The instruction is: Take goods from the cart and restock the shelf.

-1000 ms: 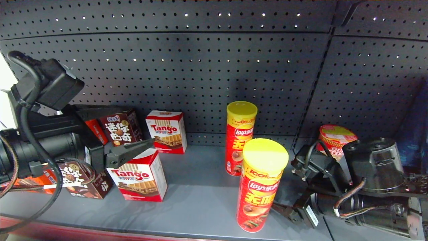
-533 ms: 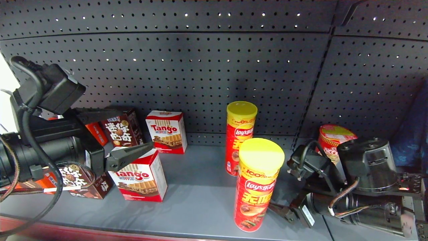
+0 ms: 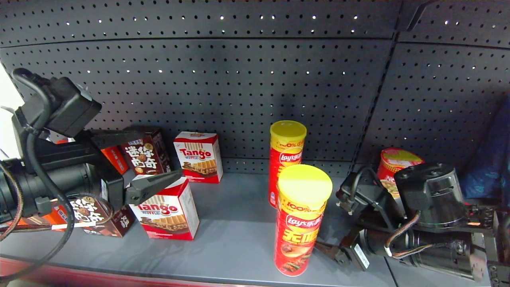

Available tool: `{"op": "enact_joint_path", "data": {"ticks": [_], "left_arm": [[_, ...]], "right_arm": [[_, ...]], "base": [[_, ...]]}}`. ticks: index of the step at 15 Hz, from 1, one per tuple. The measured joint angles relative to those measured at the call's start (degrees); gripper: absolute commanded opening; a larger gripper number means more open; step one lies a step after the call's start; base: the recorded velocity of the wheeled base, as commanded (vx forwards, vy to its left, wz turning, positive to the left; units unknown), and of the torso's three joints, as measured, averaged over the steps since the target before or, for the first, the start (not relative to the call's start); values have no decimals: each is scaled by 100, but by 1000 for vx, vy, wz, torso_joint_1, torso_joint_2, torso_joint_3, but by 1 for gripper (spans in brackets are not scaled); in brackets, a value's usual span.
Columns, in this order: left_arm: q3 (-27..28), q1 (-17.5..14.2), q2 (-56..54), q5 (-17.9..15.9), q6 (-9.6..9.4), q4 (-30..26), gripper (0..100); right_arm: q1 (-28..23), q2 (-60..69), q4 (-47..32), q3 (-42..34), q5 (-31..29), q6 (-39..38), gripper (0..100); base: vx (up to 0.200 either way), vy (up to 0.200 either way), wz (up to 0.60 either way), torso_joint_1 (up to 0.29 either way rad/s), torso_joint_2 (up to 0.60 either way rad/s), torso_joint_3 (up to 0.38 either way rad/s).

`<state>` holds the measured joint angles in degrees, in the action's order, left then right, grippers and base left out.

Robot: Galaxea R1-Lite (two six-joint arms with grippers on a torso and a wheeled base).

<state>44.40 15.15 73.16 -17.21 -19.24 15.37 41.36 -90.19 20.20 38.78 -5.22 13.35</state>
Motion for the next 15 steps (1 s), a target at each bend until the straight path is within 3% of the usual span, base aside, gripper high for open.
{"op": "enact_joint_path", "data": {"ticks": [15], "left_arm": [[-57,-2,-6,-2,0,6,100]], "right_arm": [[106,-154,88,33,2,-46,100]], "base": [[0,0,0,0,0,0]]}}
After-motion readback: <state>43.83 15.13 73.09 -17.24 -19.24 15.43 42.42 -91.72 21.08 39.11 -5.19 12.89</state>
